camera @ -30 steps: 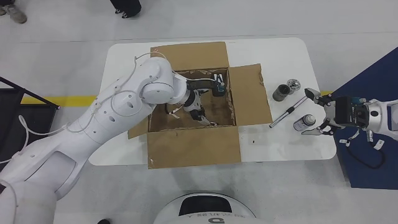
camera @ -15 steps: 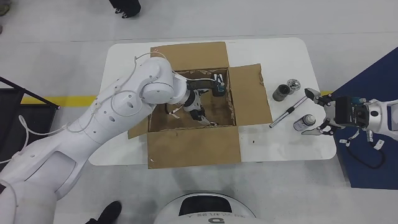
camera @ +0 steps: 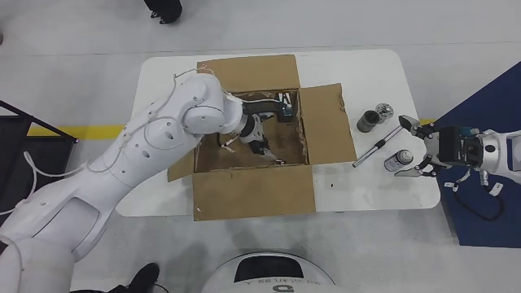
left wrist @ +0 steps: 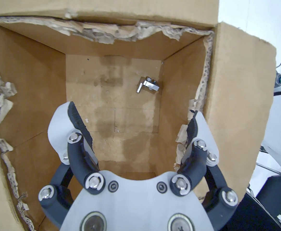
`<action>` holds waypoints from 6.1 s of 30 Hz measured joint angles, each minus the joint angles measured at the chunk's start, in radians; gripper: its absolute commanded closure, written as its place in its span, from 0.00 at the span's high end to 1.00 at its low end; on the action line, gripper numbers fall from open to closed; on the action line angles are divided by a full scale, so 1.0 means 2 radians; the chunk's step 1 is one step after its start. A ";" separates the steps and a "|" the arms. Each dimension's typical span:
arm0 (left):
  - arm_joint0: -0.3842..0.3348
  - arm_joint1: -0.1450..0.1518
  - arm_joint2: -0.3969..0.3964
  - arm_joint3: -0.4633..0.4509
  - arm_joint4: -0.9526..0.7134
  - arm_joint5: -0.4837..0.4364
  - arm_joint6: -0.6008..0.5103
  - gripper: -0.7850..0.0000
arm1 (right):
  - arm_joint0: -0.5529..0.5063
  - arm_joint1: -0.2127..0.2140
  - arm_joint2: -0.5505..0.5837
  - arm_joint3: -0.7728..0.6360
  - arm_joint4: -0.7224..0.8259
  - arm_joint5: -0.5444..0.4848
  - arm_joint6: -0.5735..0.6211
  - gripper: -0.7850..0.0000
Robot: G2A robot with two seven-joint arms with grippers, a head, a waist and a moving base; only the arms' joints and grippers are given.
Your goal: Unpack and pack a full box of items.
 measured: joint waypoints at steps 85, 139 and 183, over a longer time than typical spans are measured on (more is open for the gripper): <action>0.044 0.064 -0.045 0.051 0.081 -0.202 0.354 0.00 | -0.001 -0.003 0.000 0.000 0.010 0.013 0.014 1.00; 0.184 0.149 -0.281 0.125 0.010 -0.186 0.247 1.00 | 0.367 -0.106 -0.232 -0.305 0.318 0.126 0.772 1.00; 0.184 0.149 -0.281 0.125 0.010 -0.186 0.247 1.00 | 0.627 -0.502 -0.614 0.170 0.350 0.109 0.806 0.49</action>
